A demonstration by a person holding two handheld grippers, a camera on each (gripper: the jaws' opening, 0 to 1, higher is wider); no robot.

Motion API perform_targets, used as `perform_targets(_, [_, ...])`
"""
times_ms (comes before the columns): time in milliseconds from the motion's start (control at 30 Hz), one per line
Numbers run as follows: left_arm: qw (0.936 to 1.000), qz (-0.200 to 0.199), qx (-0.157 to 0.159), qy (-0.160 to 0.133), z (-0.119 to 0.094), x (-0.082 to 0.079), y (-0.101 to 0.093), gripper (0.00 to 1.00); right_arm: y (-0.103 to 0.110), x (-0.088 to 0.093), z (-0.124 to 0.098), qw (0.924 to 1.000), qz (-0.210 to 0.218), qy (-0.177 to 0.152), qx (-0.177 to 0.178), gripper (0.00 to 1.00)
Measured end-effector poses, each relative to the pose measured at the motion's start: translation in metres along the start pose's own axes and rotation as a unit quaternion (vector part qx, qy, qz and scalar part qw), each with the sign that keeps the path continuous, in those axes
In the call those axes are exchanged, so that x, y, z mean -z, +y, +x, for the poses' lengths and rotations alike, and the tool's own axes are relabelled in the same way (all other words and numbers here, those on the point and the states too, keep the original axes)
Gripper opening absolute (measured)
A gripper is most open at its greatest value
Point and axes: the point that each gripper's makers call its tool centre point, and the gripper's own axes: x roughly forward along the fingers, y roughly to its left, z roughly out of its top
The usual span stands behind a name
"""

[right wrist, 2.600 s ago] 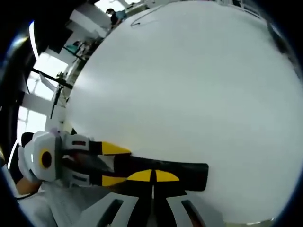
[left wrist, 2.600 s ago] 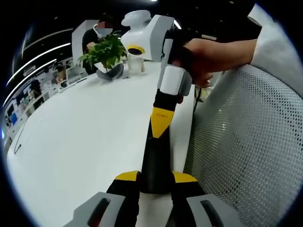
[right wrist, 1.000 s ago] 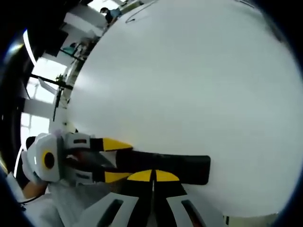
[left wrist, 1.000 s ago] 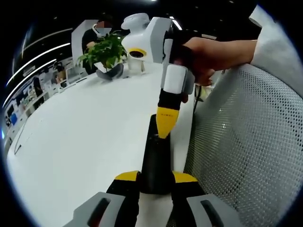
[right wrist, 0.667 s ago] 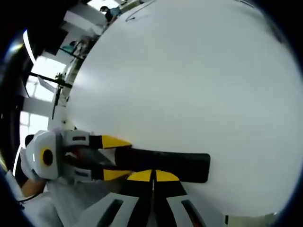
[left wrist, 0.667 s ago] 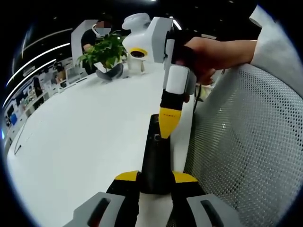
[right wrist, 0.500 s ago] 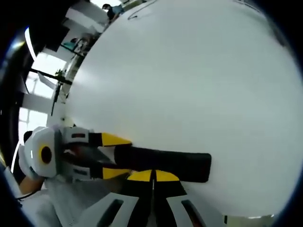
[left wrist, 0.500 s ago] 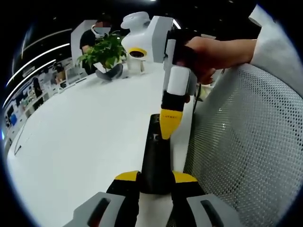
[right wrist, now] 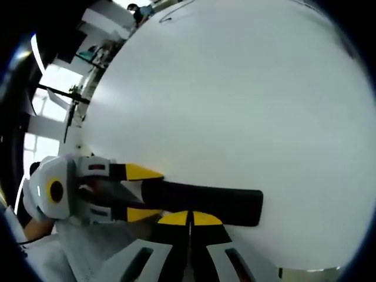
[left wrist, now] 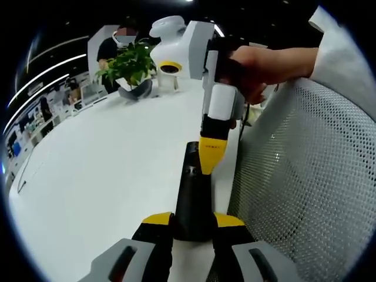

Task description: Press the specified remote control buttons in sequence, fully releasing each button before pressing the next.

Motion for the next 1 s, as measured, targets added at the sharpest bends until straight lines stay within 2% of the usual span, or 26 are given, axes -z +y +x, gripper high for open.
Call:
perform_targets(200, [1.0000, 0.004, -0.002, 0.001, 0.000, 0.000, 0.000, 0.25, 0.000, 0.000, 0.000, 0.9999, 0.010, -0.006, -0.005, 0.00])
perform_targets(467, [1.0000, -0.001, -0.001, 0.002, 0.000, 0.000, -0.002, 0.25, 0.003, -0.002, -0.002, 0.9999, -0.008, -0.008, 0.008, 0.00])
perform_targets(733, [1.0000, 0.000, -0.001, 0.001, 0.000, 0.000, -0.001, 0.25, 0.007, -0.013, -0.004, 0.9992, -0.008, -0.037, -0.012, 0.00])
perform_targets(833, [1.0000, 0.001, -0.001, 0.001, 0.000, 0.000, -0.001, 0.24, 0.009, -0.009, 0.000, 0.9995, 0.004, -0.022, -0.021, 0.00])
perform_targets(1000, [1.0000, 0.001, 0.000, 0.002, 0.000, 0.000, -0.001, 0.24, 0.013, -0.013, 0.000, 0.9990, 0.005, -0.030, -0.033, 0.00])
